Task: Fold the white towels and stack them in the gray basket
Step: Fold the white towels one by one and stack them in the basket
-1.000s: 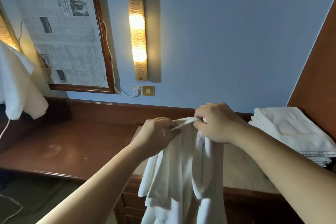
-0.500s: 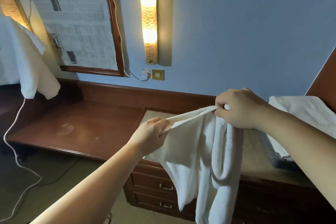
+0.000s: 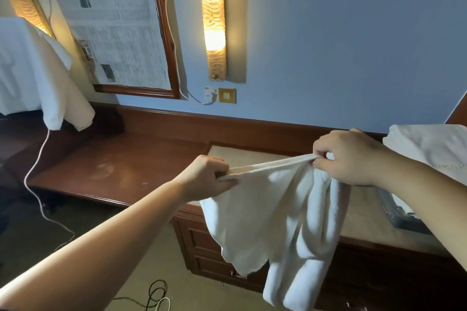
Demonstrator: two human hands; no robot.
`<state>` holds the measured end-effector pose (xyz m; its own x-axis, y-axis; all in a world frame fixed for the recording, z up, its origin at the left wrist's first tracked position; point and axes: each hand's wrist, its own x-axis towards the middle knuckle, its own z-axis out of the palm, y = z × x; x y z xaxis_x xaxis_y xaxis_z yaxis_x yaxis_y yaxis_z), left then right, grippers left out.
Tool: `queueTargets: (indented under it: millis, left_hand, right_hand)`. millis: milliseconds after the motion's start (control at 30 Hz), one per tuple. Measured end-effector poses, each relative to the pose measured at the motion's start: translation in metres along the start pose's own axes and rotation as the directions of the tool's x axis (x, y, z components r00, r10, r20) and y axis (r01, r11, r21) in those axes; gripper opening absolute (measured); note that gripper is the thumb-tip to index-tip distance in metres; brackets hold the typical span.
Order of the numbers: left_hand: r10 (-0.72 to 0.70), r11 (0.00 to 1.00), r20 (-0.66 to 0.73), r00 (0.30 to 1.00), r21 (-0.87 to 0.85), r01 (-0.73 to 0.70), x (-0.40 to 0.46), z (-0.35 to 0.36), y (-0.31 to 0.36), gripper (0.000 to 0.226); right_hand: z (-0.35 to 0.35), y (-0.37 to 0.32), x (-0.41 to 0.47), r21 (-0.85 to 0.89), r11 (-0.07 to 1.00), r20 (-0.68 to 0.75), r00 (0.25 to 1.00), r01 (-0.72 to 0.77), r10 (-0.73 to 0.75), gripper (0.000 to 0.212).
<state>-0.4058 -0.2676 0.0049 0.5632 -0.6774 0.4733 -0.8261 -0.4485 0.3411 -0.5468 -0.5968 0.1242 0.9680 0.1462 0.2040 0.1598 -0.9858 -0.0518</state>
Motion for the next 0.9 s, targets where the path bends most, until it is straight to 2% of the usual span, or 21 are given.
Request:
queueTargets:
  millis: [67,200,267,333,433,500,600,667,700,767,900]
  left_hand:
    - [-0.062,0.997,0.059,0.996,-0.042,0.064,-0.003,-0.001,-0.003,0.033]
    - [0.081,0.993,0.184,0.980,0.070,-0.095,-0.019,0.005,-0.006,0.029]
    - [0.111,0.981,0.157,0.981,0.143,-0.134,-0.022,0.010,-0.007,0.028]
    - [0.122,0.971,0.073,0.990,0.197,-0.134,-0.025,0.014,-0.009,0.032]
    - [0.132,0.970,0.029,0.991,0.203,-0.135,-0.033,0.015,-0.012,0.042]
    - [0.076,0.988,-0.025,0.997,0.134,-0.072,-0.040,0.013,-0.011,0.049]
    - [-0.197,0.980,-0.128,0.972,-0.062,0.190,-0.045,0.015,-0.006,0.045]
    - [-0.416,0.886,-0.073,0.906,-0.256,0.386,-0.045,0.014,0.001,0.033]
    - [-0.470,0.838,-0.011,0.883,-0.318,0.443,-0.044,0.012,0.002,0.035]
    - [-0.463,0.833,0.094,0.881,-0.294,0.469,-0.041,0.009,0.001,0.040]
    - [-0.410,0.911,0.218,0.886,0.039,0.411,-0.026,0.012,-0.003,0.006]
  right_hand:
    - [-0.001,0.006,0.000,0.012,1.000,0.006,1.000,-0.014,0.014,0.029]
    - [-0.002,0.007,0.000,0.012,1.000,0.024,1.000,-0.007,0.006,0.027]
    - [-0.001,0.003,0.001,0.018,1.000,0.018,1.000,0.018,-0.019,0.027]
    - [0.000,0.001,0.002,0.016,0.999,0.007,0.999,0.037,-0.037,0.026]
    - [0.000,0.005,0.003,-0.001,0.999,0.014,0.999,0.038,-0.038,0.024]
    - [0.002,0.009,0.003,-0.009,0.999,0.029,0.999,0.033,-0.033,0.024]
    - [0.007,0.015,0.002,0.006,1.000,0.030,0.999,0.031,-0.031,0.028]
    - [0.010,0.017,0.001,0.020,0.999,0.029,0.999,0.032,-0.033,0.029]
    - [0.013,0.017,0.002,0.020,0.999,0.040,0.999,0.033,-0.033,0.030]
    - [0.018,0.017,0.003,0.002,0.999,0.071,0.997,0.034,-0.034,0.029]
    - [0.028,0.016,0.008,-0.036,0.999,0.110,0.994,0.030,-0.025,0.029]
